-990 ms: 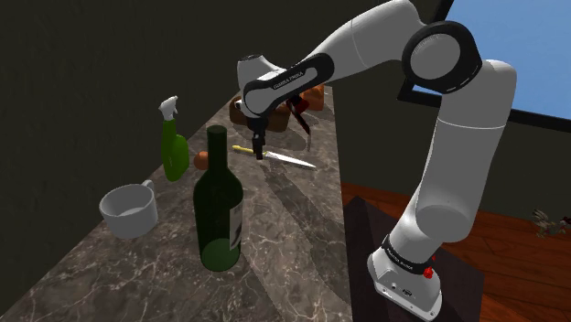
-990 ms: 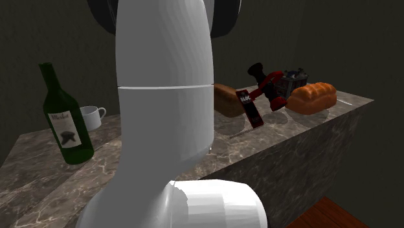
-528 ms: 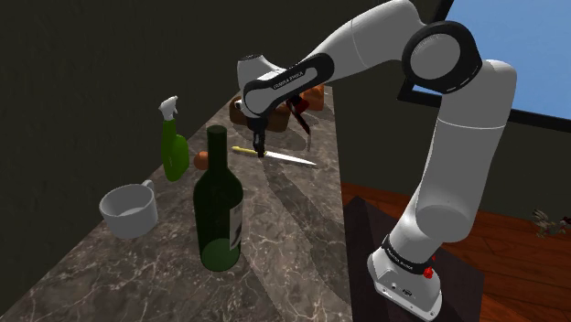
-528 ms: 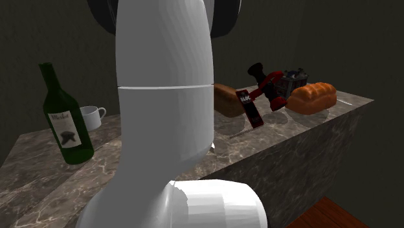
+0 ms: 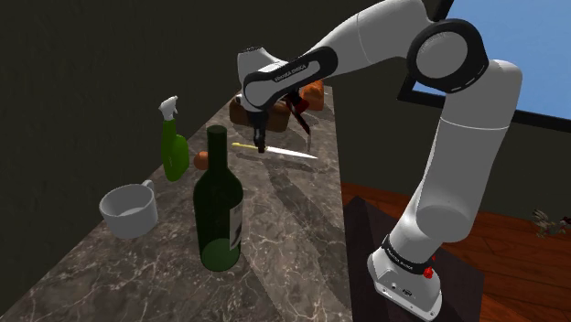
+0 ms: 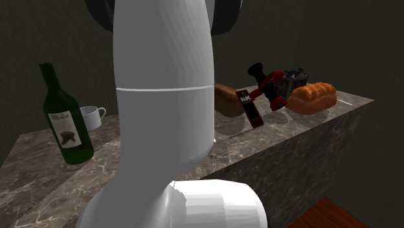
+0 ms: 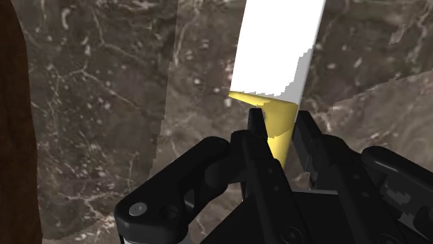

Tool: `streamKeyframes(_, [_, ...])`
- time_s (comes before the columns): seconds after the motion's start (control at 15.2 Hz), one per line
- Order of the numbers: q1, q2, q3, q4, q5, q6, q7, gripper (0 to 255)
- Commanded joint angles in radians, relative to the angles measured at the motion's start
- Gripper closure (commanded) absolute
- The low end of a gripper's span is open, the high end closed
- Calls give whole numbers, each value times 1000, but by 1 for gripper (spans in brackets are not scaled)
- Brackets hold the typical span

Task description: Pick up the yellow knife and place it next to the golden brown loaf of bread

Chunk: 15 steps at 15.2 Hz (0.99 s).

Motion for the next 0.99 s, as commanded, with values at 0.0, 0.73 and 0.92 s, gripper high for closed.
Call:
streamKeyframes(0.0, [0,-11,0,12,2,-23,-5,255])
streamKeyframes(0.73, [1,-64,3,94,14,-156,-26,255])
streamKeyframes(0.92, [1,-74,3,122,16,-194,-31,255])
